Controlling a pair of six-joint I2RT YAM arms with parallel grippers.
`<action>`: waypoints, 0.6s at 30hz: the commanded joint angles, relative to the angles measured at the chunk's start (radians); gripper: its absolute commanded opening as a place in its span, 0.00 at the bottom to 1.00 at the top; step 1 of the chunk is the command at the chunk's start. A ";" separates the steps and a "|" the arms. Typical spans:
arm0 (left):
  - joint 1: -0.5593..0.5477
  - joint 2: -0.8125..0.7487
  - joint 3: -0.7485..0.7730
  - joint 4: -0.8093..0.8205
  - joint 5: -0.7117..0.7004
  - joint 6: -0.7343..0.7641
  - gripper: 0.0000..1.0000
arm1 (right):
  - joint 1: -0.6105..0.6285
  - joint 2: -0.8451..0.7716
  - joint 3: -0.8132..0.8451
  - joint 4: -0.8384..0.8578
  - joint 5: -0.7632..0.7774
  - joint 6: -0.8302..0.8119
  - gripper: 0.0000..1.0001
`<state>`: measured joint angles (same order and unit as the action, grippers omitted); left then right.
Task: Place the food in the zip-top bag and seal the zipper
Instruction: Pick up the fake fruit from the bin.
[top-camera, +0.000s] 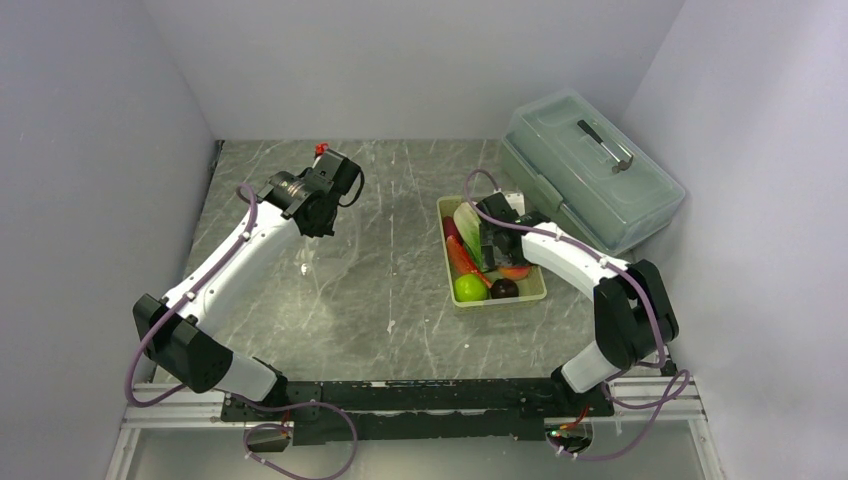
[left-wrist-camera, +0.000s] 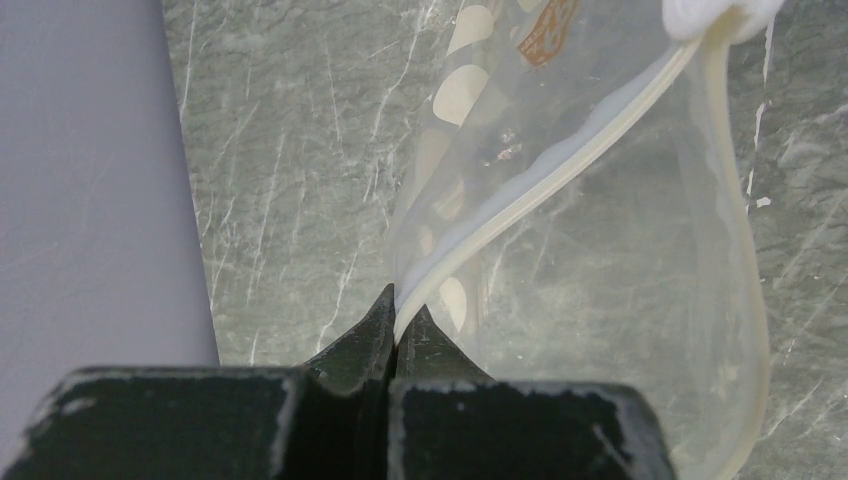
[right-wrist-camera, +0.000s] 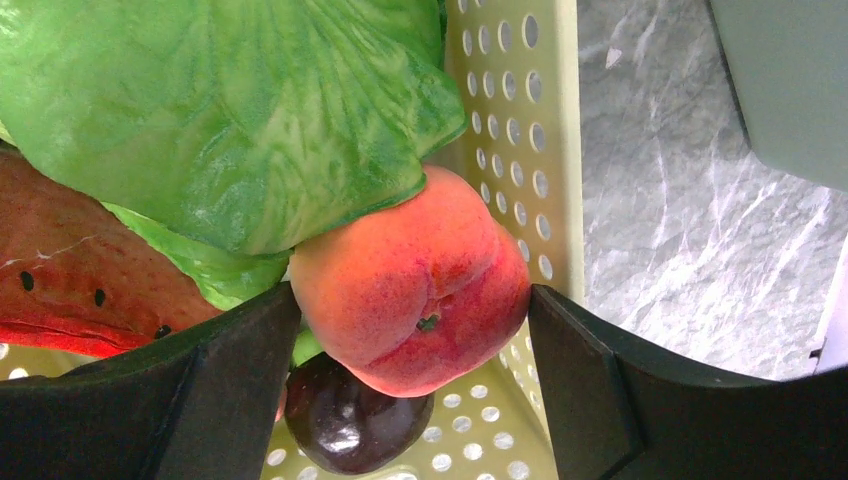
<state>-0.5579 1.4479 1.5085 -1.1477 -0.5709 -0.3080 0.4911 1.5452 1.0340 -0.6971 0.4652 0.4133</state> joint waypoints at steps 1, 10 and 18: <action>-0.004 -0.036 -0.004 0.023 0.008 0.011 0.00 | -0.003 -0.009 0.029 0.027 0.012 0.021 0.80; -0.005 -0.037 -0.004 0.022 0.005 0.011 0.00 | 0.001 -0.084 0.057 -0.017 0.056 0.025 0.54; -0.005 -0.033 -0.002 0.019 0.004 0.008 0.00 | 0.015 -0.176 0.108 -0.077 0.078 0.024 0.52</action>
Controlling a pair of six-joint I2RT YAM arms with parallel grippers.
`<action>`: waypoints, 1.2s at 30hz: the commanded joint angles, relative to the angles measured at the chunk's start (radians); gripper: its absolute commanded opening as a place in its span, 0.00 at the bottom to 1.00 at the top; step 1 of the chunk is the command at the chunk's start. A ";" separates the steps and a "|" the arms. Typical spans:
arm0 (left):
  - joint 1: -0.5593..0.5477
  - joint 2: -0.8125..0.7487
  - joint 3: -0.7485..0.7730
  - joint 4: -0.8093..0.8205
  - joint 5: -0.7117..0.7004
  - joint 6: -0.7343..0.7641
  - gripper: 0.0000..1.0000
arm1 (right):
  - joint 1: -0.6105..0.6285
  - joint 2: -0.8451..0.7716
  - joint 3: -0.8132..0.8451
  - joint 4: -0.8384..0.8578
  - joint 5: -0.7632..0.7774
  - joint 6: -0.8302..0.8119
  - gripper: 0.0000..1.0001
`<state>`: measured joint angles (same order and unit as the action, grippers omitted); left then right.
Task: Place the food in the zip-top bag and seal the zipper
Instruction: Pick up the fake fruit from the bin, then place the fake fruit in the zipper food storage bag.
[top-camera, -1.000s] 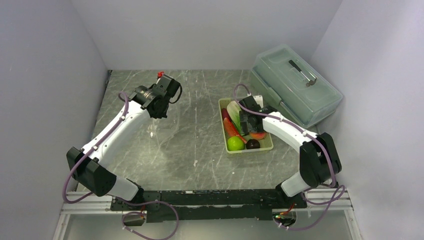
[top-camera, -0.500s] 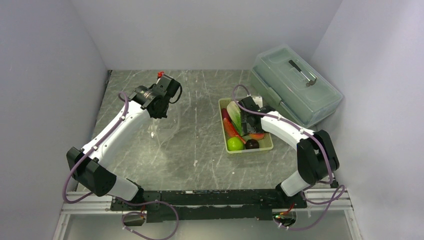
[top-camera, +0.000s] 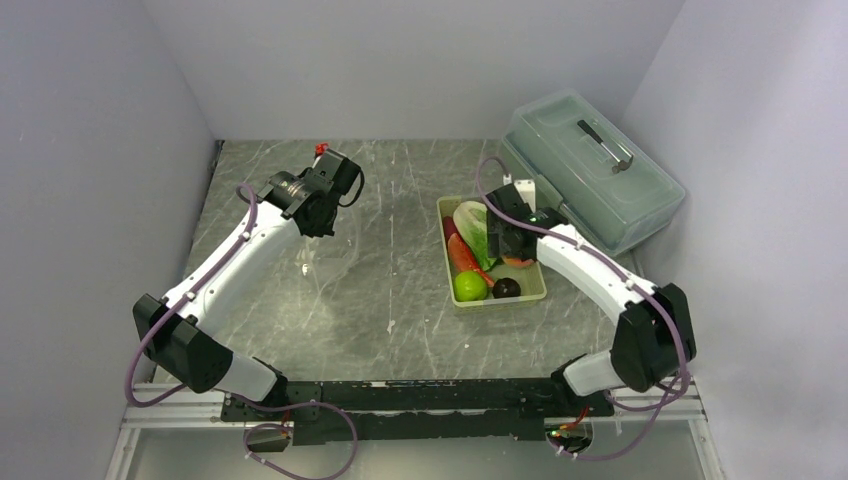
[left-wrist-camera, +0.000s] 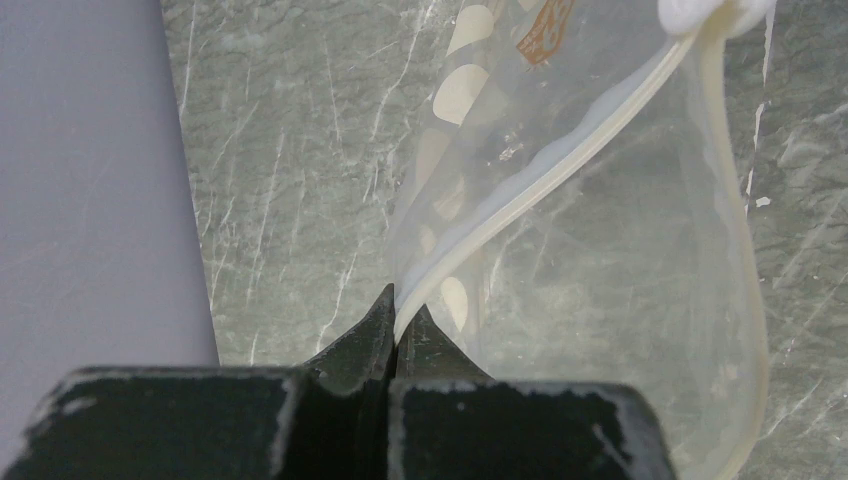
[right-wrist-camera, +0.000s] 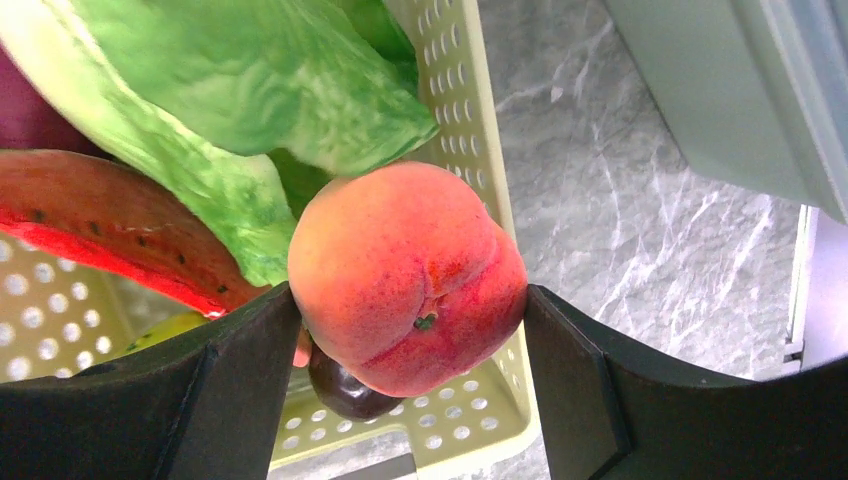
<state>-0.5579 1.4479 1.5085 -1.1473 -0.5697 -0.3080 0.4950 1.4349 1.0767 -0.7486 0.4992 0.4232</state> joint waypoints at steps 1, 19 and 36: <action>-0.004 -0.032 -0.002 0.020 0.003 0.009 0.00 | 0.015 -0.074 0.073 -0.032 0.043 0.014 0.52; -0.005 -0.027 0.002 0.018 0.002 0.003 0.00 | 0.232 -0.246 0.197 0.138 -0.223 -0.044 0.51; 0.013 -0.041 0.014 0.043 0.128 0.013 0.00 | 0.277 -0.287 0.124 0.486 -0.651 0.011 0.50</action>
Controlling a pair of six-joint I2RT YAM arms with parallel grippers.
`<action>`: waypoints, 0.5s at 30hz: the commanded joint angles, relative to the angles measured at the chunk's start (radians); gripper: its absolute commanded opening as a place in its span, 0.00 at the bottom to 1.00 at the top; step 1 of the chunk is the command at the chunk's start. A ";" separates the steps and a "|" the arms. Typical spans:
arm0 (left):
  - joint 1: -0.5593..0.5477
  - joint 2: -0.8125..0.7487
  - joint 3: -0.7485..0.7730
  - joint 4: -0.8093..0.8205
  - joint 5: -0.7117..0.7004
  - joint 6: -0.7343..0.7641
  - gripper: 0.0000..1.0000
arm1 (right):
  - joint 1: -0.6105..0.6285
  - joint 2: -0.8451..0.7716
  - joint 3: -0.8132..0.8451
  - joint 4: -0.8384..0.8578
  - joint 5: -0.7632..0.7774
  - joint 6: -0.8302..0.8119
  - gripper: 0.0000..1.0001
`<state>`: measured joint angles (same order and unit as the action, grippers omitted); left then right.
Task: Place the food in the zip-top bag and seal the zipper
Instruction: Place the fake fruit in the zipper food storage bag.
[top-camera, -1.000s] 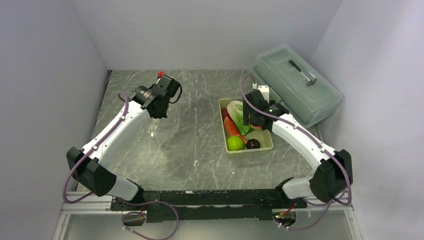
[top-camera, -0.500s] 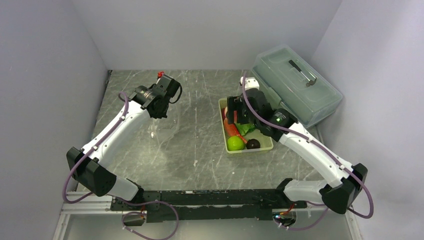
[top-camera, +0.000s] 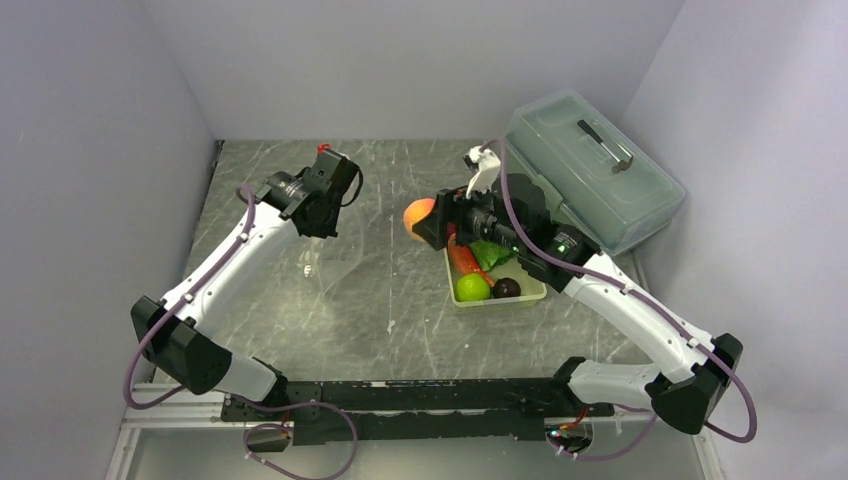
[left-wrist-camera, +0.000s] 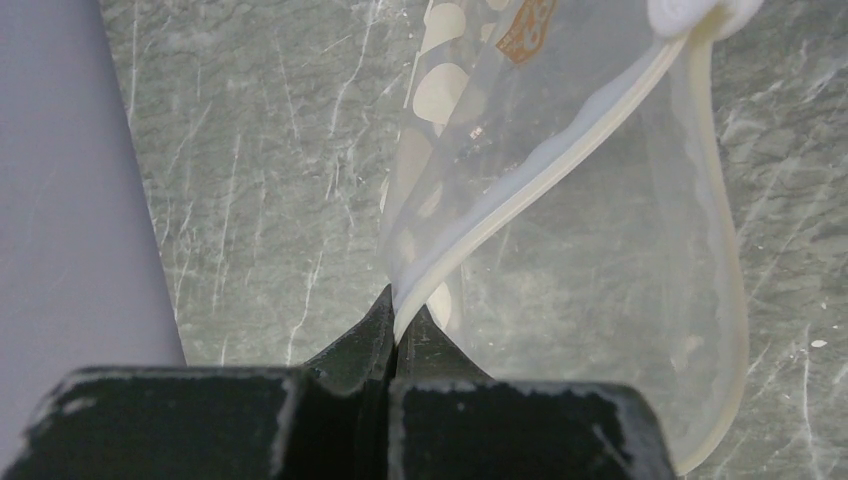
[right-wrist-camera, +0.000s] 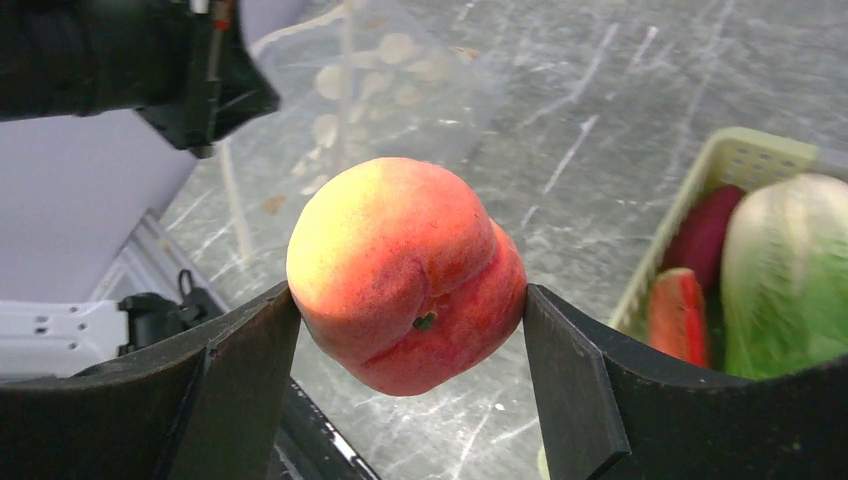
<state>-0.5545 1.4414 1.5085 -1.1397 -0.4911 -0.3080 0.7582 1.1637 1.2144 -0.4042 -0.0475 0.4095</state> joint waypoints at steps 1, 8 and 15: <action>0.012 -0.036 0.016 0.037 0.058 0.013 0.00 | 0.021 -0.011 -0.016 0.157 -0.116 0.028 0.50; 0.036 -0.042 0.010 0.059 0.122 0.018 0.00 | 0.076 0.040 -0.010 0.241 -0.141 0.043 0.50; 0.054 -0.045 0.006 0.070 0.163 0.018 0.00 | 0.120 0.099 0.001 0.302 -0.156 0.054 0.49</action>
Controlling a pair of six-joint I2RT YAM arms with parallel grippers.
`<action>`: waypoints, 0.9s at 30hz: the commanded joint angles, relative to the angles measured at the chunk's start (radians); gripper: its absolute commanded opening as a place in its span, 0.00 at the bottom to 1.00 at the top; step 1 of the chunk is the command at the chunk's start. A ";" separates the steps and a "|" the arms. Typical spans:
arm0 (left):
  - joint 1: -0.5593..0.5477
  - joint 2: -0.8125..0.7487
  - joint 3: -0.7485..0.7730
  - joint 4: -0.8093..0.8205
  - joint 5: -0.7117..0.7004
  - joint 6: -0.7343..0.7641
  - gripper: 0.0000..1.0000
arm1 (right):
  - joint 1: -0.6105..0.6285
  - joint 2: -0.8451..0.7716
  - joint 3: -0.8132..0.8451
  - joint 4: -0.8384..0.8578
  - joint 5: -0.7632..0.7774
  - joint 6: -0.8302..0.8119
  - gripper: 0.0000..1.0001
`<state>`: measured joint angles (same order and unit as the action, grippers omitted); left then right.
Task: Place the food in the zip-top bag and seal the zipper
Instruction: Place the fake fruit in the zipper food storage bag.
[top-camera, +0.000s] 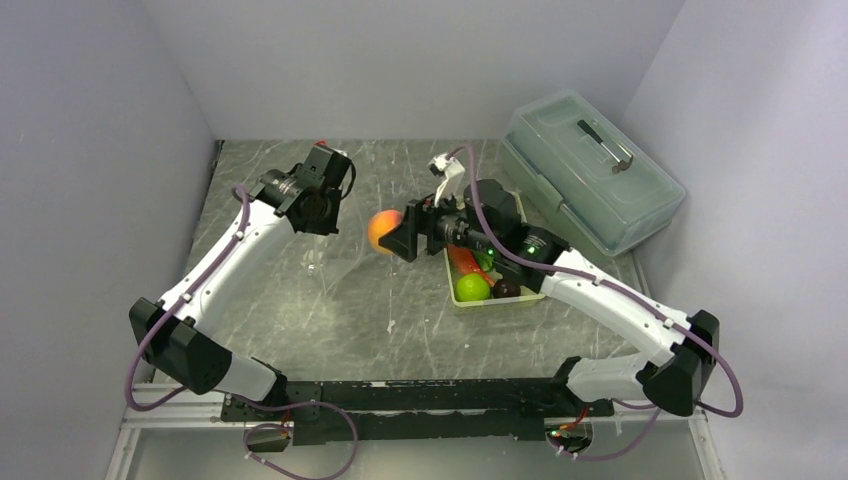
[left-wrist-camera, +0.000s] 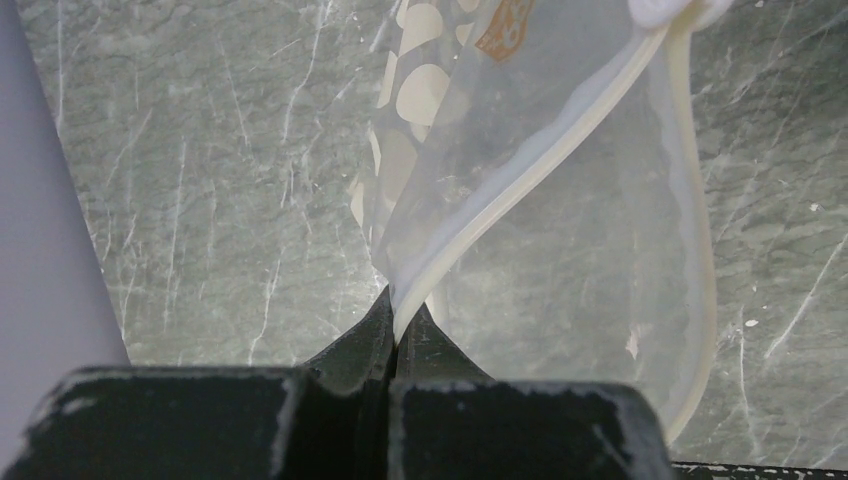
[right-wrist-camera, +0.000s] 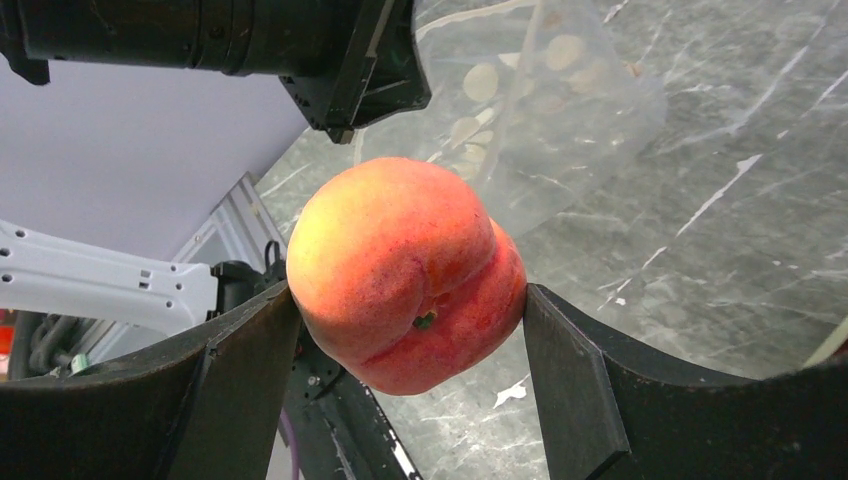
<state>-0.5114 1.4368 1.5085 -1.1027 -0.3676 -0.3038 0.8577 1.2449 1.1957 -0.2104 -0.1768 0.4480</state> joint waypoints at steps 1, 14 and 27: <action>0.012 -0.043 0.004 0.037 0.042 0.014 0.00 | 0.025 0.025 0.019 0.120 -0.032 0.019 0.49; 0.025 -0.054 -0.001 0.044 0.069 0.017 0.00 | 0.068 0.167 0.064 0.206 -0.055 0.032 0.49; 0.032 -0.060 -0.008 0.050 0.082 0.020 0.00 | 0.111 0.241 0.144 0.184 -0.003 -0.006 0.49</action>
<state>-0.4816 1.4105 1.5085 -1.0840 -0.3073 -0.2966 0.9485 1.4879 1.2739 -0.0822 -0.1989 0.4625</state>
